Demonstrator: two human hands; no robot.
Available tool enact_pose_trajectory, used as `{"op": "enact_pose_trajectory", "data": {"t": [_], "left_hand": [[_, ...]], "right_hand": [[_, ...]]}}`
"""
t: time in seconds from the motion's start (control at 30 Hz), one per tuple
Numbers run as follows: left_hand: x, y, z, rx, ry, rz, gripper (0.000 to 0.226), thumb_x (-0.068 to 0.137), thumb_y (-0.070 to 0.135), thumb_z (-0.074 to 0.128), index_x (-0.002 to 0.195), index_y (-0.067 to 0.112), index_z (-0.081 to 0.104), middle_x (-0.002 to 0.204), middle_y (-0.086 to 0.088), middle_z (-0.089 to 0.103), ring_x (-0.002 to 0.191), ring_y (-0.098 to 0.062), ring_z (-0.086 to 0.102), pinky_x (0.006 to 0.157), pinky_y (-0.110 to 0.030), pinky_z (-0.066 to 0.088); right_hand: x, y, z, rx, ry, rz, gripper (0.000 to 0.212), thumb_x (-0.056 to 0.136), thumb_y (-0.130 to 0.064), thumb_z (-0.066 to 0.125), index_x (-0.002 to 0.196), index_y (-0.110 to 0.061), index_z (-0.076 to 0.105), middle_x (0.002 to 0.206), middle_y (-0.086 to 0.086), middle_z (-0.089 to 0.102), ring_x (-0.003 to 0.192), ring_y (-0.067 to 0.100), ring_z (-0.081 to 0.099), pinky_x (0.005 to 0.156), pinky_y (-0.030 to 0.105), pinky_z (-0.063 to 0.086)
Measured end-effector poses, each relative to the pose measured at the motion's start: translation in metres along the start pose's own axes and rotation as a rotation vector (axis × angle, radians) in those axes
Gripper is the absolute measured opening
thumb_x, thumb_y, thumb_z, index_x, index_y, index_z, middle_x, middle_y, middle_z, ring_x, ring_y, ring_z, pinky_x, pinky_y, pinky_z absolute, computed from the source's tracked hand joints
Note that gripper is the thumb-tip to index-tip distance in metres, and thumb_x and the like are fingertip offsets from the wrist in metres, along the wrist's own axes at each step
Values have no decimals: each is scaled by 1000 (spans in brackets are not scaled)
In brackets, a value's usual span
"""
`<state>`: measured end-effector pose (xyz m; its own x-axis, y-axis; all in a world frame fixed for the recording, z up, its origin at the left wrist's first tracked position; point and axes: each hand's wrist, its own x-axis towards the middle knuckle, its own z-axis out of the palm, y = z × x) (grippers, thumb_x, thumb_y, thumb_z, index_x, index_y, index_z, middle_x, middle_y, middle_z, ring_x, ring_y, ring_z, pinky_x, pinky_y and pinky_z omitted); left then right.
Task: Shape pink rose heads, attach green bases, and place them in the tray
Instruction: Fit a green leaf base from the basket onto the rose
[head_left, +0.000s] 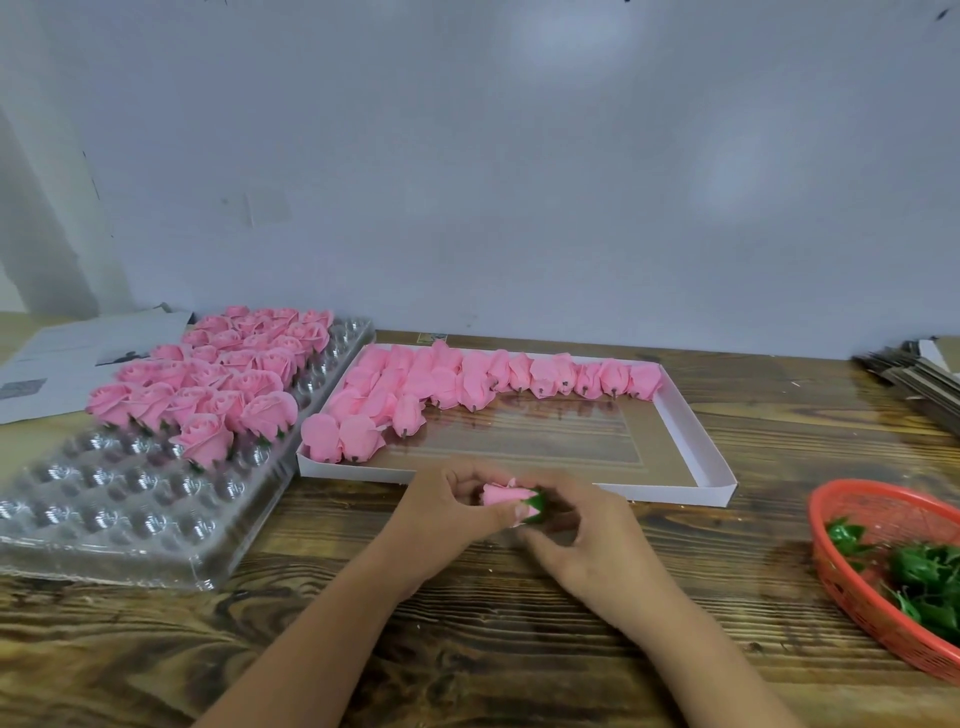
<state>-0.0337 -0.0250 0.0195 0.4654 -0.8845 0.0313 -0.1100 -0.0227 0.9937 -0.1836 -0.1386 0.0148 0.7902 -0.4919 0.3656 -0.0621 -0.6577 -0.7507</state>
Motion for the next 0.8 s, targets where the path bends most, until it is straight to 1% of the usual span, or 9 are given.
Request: {"op": "enact_pose_trajectory", "data": {"t": [0.1, 0.17, 0.23, 0.33, 0.4, 0.47, 0.57, 0.67, 0.8], "left_hand": [[-1, 2, 3, 5, 3, 38, 40, 79, 23, 86, 115, 31, 71, 110, 10, 77, 104, -9, 72, 90, -28, 58], [-2, 5, 4, -17, 9, 94, 46, 78, 24, 87, 116, 41, 68, 116, 13, 75, 109, -6, 69, 91, -23, 56], [-4, 8, 5, -22, -10, 142, 44, 79, 26, 87, 114, 47, 70, 116, 12, 74, 110, -6, 68, 88, -16, 53], [-6, 11, 6, 12, -30, 167, 38, 79, 39, 84, 115, 42, 71, 115, 9, 75, 109, -9, 68, 88, -18, 53], [-7, 11, 6, 9, -30, 180, 35, 79, 45, 81, 113, 39, 72, 114, 8, 74, 109, -8, 68, 89, -17, 53], [-8, 12, 7, -22, -37, 174, 35, 77, 48, 80, 109, 37, 73, 109, 6, 75, 104, -7, 69, 86, -18, 53], [-10, 13, 7, -121, -72, 131, 31, 76, 46, 81, 104, 33, 76, 112, 6, 75, 99, -8, 72, 78, -18, 56], [-12, 16, 7, -137, -126, 113, 20, 78, 46, 80, 90, 30, 79, 121, 4, 73, 109, -15, 71, 84, -22, 56], [-15, 19, 9, -193, -218, 93, 38, 74, 60, 80, 93, 27, 80, 122, -1, 73, 115, -20, 68, 91, -28, 56]], "right_hand": [[0, -1, 1, 2, 52, 21, 46, 86, -19, 76, 107, -54, 57, 109, -37, 64, 100, -7, 63, 83, 7, 47], [0, -1, 3, 169, 95, 78, 42, 87, -14, 75, 111, -45, 60, 109, -30, 69, 101, -4, 66, 86, 9, 48], [2, -2, 5, 372, 102, 138, 37, 88, -9, 73, 117, -29, 62, 110, -17, 74, 104, 3, 69, 89, 18, 52], [2, -7, 7, 561, 24, 183, 34, 89, -20, 68, 123, -18, 63, 112, -3, 75, 103, 12, 71, 80, 25, 57], [0, -12, 9, 621, -41, 214, 33, 89, -30, 65, 121, -21, 67, 109, 0, 76, 98, 12, 71, 75, 24, 58], [-2, -14, 11, 640, -99, 253, 33, 89, -33, 64, 120, -23, 68, 108, 1, 76, 99, 13, 71, 77, 27, 60], [-4, -14, 15, 666, -183, 278, 32, 91, -31, 62, 119, -16, 69, 104, 4, 76, 100, 17, 71, 80, 28, 60], [-5, -17, 17, 822, -270, 355, 32, 91, -26, 62, 117, -10, 68, 106, 11, 73, 96, 21, 70, 78, 27, 58], [-6, -17, 15, 1015, -398, 430, 30, 92, -22, 63, 119, -12, 69, 109, 10, 70, 93, 20, 67, 77, 27, 56]]}}
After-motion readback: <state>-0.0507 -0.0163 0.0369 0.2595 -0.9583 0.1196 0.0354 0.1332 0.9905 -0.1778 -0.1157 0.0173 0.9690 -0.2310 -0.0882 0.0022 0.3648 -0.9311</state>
